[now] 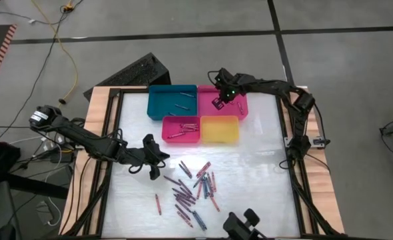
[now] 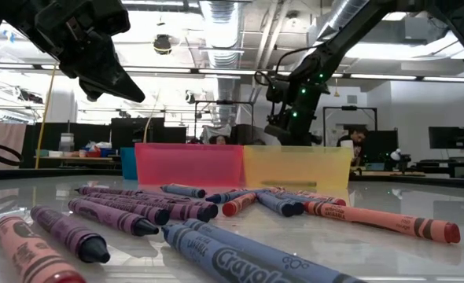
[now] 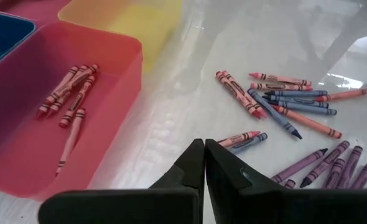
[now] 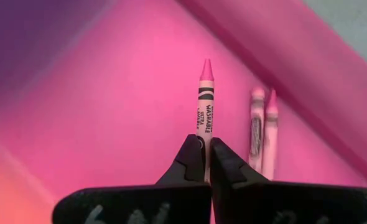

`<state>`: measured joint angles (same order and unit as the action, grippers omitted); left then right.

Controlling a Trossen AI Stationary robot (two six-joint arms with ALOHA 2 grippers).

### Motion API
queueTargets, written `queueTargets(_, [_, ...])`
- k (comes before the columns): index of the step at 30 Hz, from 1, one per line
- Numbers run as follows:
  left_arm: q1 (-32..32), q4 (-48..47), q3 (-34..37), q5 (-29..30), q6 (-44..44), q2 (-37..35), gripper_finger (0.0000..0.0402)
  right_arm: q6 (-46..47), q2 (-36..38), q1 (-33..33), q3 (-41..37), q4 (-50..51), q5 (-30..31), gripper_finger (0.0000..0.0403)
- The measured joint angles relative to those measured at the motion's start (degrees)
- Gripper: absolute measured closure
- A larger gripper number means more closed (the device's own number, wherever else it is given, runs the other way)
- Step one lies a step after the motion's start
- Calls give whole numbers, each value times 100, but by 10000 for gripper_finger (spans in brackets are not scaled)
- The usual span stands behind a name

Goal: Sort crayons
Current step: Put the pink crayon into the pink bin, then put the red crayon into the red bin

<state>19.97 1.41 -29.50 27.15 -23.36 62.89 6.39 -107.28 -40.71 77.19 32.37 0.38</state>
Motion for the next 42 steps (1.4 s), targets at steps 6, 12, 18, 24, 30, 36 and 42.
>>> queueTargets(6, [0, 0, -2, 30, -4, 0, 401, 23, -153, 15, 2, -176, -33, 398])
queueTargets(12, [0, -31, -2, 29, -4, 0, 401, 71, -182, 17, 7, -183, -33, 384])
queueTargets(18, [0, -48, -2, 29, -4, 0, 401, 68, -182, 5, 5, -153, -33, 353])
queueTargets(24, [0, -48, -2, 29, -4, 0, 401, 66, 18, 11, 4, -120, -39, 347])
queueTargets(30, [0, -48, -2, 27, -4, 0, 401, 68, 587, 54, 6, -104, -71, 347])
queueTargets(36, [0, -48, -2, 48, -2, 0, 401, 55, 1380, 340, 7, -10, -602, 347])
queueTargets(42, [0, -49, -2, 229, 1, 0, 401, -373, 1849, 1057, 11, -54, -1852, 346])
